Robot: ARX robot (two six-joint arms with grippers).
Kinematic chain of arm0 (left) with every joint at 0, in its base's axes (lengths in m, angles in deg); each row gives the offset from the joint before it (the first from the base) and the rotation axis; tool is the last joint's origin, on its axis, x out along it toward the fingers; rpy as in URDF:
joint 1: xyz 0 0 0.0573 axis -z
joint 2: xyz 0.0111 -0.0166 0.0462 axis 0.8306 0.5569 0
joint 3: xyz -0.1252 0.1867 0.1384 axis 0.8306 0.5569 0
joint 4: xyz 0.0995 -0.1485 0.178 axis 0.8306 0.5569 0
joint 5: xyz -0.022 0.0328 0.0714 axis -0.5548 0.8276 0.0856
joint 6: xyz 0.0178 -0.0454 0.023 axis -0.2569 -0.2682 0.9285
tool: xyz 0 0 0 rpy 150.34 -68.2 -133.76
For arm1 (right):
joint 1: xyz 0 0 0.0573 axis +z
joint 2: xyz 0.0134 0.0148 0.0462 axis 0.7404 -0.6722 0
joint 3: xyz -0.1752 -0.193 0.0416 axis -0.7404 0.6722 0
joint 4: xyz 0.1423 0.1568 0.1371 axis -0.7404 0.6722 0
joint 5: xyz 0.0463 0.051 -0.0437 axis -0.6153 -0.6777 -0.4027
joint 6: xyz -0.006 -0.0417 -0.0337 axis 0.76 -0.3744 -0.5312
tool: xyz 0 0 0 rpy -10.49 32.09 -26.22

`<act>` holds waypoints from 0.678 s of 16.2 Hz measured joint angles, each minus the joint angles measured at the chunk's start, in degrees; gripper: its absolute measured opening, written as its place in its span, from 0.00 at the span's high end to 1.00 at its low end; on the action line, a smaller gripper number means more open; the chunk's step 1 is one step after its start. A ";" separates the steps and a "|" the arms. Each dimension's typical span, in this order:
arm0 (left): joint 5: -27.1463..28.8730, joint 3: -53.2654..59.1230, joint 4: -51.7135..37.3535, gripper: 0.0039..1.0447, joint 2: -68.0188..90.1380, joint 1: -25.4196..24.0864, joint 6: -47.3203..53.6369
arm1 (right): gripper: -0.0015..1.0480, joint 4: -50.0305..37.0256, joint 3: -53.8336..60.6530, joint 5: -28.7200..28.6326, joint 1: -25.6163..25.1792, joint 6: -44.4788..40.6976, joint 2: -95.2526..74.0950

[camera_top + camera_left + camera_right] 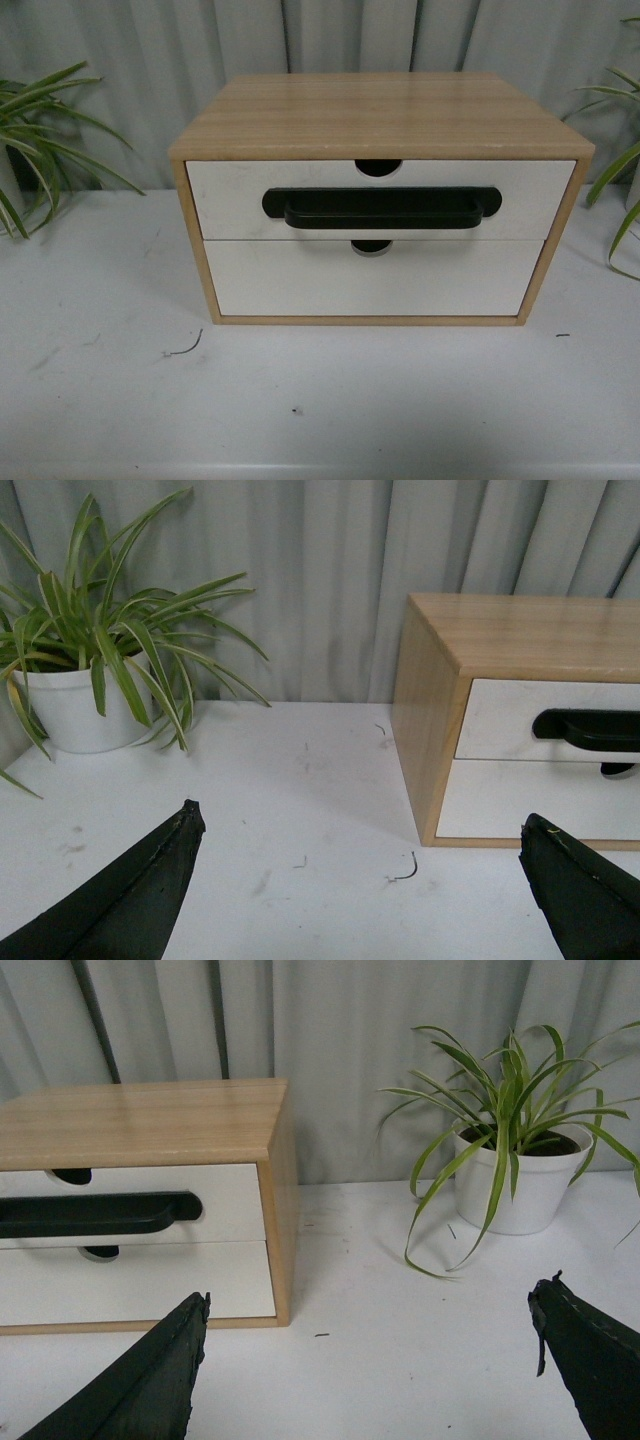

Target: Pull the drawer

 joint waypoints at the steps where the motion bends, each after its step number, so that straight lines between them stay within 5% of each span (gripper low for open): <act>1: 0.00 0.00 0.00 0.06 0.00 0.00 0.00 | 0.06 0.00 0.00 0.00 0.00 0.00 0.00; 11: 0.00 0.00 0.00 0.06 0.00 0.00 0.00 | 0.06 -0.02 0.00 0.00 0.00 0.00 0.00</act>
